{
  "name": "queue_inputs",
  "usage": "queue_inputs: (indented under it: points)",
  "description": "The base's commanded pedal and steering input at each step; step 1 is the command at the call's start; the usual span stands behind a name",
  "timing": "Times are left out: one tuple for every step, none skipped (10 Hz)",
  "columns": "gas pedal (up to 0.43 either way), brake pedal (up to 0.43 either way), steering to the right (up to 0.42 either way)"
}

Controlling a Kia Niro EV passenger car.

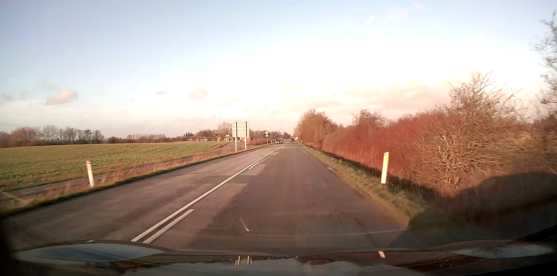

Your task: Follow the waypoints while adhering to traffic rules and regulations

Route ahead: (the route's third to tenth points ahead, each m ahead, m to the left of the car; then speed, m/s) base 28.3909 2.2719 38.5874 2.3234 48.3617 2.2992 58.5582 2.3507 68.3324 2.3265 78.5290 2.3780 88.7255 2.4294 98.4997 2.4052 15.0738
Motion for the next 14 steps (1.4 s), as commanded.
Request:
queue_inputs:
  points:
    - [0.390,0.000,0.000]
    - [0.390,0.000,-0.001]
    - [0.390,0.000,-0.001]
    - [0.390,0.000,-0.001]
    - [0.390,0.000,-0.001]
    - [0.390,0.000,-0.001]
    - [0.390,0.000,-0.001]
    - [0.390,0.000,-0.001]
    - [0.390,0.000,-0.001]
    - [0.390,0.000,-0.001]
    - [0.398,0.000,-0.001]
    - [0.409,0.000,-0.001]
    - [0.409,0.000,0.000]
    - [0.409,0.000,0.001]
